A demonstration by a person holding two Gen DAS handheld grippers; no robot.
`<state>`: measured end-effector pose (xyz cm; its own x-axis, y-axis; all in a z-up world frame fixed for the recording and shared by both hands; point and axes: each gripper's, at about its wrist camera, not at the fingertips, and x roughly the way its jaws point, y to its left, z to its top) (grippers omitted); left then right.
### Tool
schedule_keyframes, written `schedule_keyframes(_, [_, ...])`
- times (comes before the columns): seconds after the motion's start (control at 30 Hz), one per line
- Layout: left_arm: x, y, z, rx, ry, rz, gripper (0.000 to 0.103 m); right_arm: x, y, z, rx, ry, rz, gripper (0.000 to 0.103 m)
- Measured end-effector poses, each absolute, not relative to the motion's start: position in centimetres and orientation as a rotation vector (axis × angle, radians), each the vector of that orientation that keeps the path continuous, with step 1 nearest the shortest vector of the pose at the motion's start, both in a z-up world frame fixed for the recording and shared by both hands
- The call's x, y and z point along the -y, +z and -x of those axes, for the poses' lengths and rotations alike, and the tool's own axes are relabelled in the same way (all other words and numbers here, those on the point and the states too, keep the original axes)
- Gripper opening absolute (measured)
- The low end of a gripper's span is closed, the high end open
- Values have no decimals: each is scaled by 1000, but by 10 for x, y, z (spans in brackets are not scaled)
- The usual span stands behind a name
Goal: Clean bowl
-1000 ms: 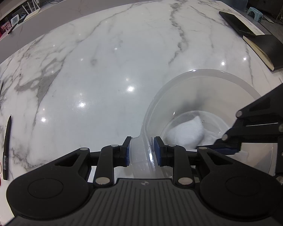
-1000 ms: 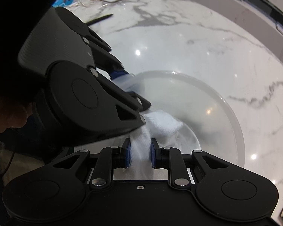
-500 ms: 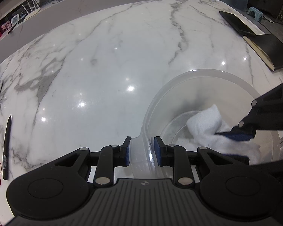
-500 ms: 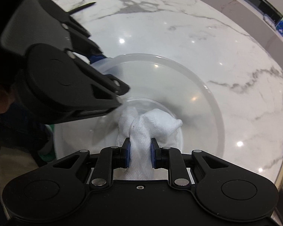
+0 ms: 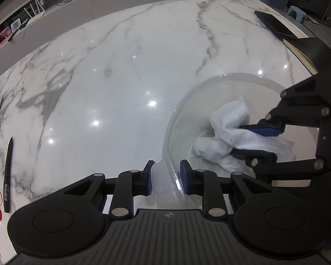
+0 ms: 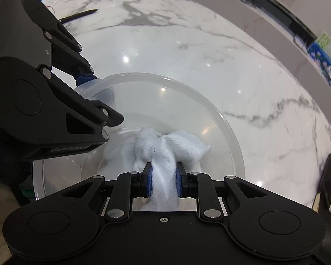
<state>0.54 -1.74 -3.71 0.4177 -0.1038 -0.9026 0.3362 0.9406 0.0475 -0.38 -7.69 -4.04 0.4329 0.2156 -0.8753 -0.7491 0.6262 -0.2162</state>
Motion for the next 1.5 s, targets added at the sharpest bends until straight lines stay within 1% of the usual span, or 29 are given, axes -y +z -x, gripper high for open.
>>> schedule_keyframes(0.33, [16,-37,-6,-1112,-280,-227,23,79,-37,10,-914,816,589,19])
schedule_keyframes(0.67, [17,-37,-5,-1113,-282,-227,23,86,-29,8,-1055,866,483,19])
schedule_keyframes(0.97, [17,-37,-4,-1113,-282,-228,23,95,-25,16,-1107,813,539,19])
schedule_keyframes(1.5, [16,-38,-4,-1110,-289,-240,23,100,-30,16,-1053,680,624,19])
